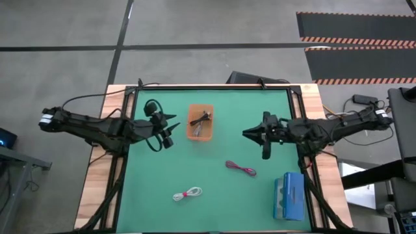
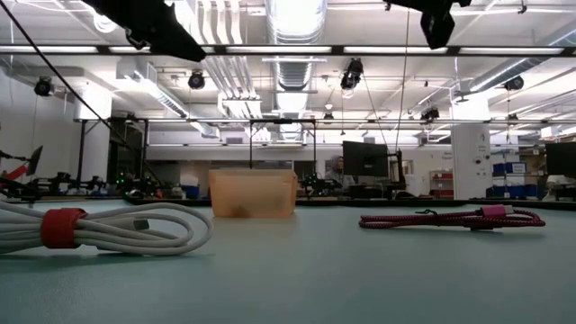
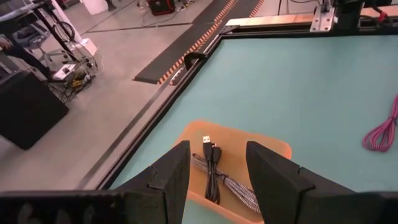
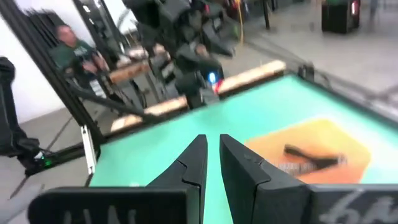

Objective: Pick and place USB-C Cables
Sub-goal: Put the red charger cable into the orange bin

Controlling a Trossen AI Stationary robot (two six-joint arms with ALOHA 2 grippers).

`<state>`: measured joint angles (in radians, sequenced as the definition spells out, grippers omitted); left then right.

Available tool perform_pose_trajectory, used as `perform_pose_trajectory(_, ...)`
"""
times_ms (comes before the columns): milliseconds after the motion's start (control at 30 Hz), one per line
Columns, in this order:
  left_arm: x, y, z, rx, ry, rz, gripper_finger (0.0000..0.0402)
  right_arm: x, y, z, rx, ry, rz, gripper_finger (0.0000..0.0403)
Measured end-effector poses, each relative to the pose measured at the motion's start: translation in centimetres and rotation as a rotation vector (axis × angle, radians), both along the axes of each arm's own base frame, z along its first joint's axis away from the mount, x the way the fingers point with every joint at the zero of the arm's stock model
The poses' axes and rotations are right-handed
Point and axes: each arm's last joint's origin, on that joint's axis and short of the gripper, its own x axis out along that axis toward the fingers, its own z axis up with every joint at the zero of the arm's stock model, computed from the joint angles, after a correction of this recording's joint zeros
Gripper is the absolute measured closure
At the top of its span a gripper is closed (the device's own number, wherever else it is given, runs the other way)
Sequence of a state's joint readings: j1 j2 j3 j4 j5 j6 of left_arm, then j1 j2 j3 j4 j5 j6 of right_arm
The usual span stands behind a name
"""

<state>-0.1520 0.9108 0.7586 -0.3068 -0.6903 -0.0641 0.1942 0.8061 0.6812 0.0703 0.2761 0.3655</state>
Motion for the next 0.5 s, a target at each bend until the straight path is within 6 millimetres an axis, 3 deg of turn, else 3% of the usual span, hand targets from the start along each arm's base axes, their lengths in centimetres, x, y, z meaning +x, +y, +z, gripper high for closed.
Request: perform_pose_trajectory(500,-2.1,0.3,0.2,-0.035,-0.081,0.009,0.0259,4.5,2.6,-0.4,0.184,0.491,-0.013,0.037)
